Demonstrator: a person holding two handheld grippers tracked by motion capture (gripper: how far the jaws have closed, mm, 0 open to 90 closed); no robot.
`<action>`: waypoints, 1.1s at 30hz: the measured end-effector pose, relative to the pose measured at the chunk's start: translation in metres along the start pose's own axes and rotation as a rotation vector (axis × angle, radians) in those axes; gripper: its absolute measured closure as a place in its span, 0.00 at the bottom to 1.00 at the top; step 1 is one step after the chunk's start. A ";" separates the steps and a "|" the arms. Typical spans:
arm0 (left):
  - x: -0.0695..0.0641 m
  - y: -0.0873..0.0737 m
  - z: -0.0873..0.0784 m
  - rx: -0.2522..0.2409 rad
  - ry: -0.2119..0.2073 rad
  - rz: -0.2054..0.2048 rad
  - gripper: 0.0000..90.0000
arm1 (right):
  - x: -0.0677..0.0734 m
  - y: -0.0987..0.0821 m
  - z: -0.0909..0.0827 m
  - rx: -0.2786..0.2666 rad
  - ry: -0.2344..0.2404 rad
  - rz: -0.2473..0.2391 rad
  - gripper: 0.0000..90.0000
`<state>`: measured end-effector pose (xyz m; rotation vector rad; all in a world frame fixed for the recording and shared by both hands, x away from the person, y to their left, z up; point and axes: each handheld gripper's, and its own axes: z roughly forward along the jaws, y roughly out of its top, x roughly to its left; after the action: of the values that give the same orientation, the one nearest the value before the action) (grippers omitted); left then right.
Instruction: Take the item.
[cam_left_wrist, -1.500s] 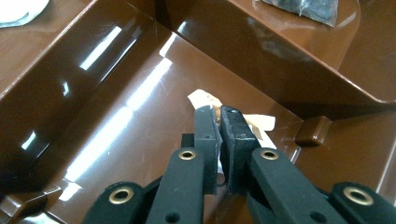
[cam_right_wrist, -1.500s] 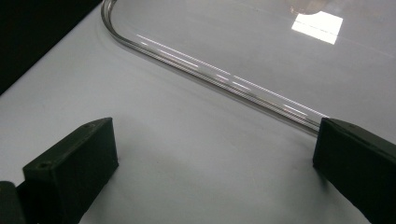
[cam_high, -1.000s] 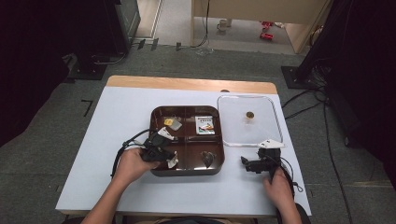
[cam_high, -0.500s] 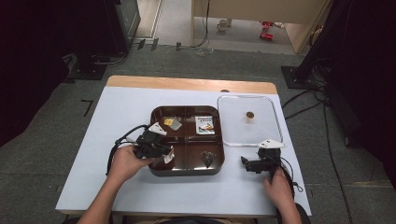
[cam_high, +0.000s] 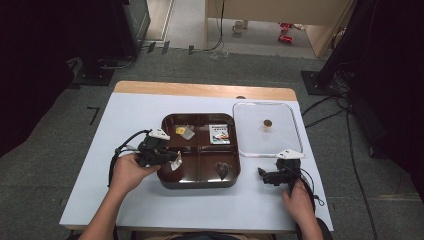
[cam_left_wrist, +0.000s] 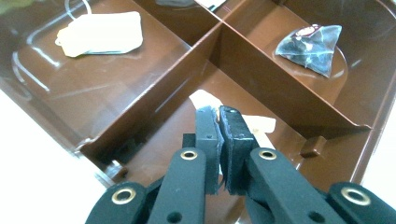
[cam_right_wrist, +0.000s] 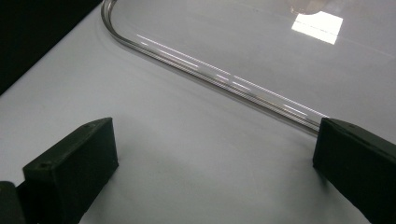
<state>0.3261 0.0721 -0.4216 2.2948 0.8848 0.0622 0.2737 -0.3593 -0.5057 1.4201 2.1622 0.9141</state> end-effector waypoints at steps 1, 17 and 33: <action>0.001 -0.001 -0.002 -0.004 0.003 -0.002 0.98 | 0.000 0.000 0.000 0.000 0.000 0.000 0.00; 0.020 -0.010 -0.036 -0.116 0.036 -0.068 0.98 | 0.000 0.000 0.000 0.000 0.000 0.000 0.00; 0.042 -0.023 -0.065 -0.198 0.074 -0.142 0.98 | 0.000 0.000 0.000 0.000 0.000 0.000 0.00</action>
<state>0.3275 0.1480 -0.3930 2.0525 1.0293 0.1668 0.2736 -0.3593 -0.5057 1.4201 2.1621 0.9139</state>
